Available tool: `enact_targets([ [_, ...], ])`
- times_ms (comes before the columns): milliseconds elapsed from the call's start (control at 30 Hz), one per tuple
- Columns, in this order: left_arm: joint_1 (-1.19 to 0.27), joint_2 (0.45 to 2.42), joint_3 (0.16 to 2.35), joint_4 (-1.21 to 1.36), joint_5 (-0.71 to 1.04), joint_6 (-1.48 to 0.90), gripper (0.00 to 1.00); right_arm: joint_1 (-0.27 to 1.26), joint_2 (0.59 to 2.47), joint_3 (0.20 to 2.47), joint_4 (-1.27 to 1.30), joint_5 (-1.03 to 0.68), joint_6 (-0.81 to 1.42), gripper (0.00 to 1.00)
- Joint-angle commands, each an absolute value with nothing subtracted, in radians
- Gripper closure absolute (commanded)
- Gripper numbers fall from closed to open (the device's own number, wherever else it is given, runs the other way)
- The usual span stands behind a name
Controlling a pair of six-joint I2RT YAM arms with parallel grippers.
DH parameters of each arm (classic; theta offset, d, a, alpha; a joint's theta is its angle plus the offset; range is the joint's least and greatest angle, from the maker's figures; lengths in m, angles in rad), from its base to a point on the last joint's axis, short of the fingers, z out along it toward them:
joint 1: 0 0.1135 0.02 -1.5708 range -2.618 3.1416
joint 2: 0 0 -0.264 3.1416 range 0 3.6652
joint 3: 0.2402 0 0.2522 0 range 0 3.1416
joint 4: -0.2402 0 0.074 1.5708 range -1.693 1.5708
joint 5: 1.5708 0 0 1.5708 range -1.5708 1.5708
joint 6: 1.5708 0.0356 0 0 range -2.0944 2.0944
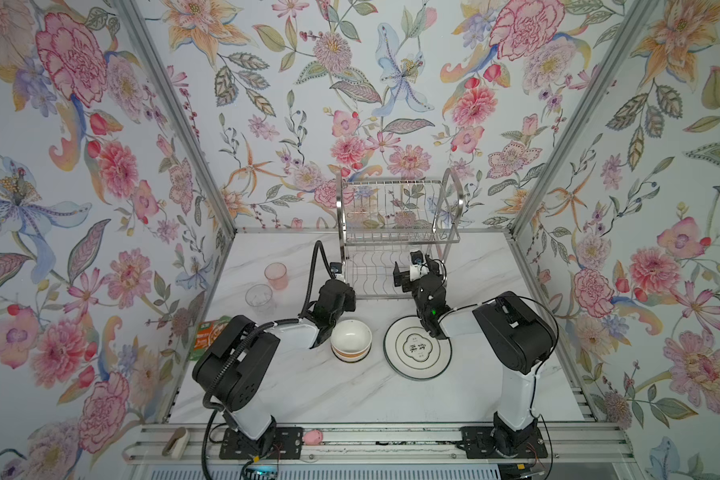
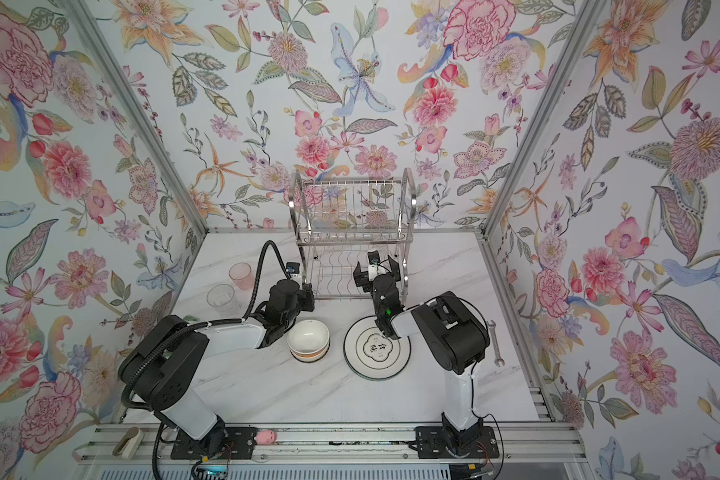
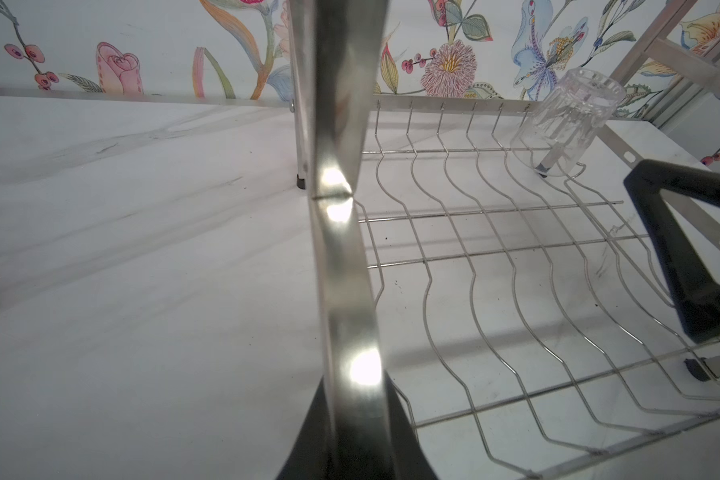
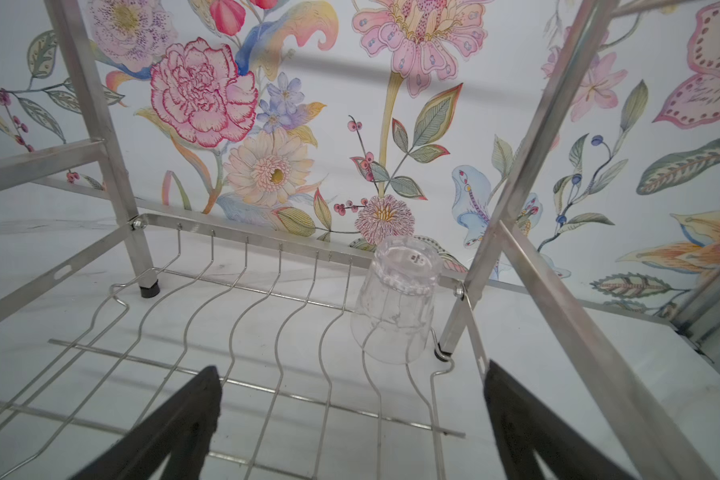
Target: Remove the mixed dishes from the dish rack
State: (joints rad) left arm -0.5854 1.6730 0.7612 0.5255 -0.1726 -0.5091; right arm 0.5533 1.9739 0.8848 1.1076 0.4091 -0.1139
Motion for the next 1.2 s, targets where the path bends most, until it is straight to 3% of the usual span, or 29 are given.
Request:
enact_targets([
  [0, -0.604, 1.645, 0.749, 0.569, -0.149, -0.552, 0.89, 0.540, 2.002, 0.941, 1.068, 0.452, -0.079, 0.01],
  [1167, -0.604, 1.619, 0.749, 0.557, -0.164, -0.526, 0.92, 0.425, 2.258, 1.447, 0.642, 0.430, -0.029, 0.01],
])
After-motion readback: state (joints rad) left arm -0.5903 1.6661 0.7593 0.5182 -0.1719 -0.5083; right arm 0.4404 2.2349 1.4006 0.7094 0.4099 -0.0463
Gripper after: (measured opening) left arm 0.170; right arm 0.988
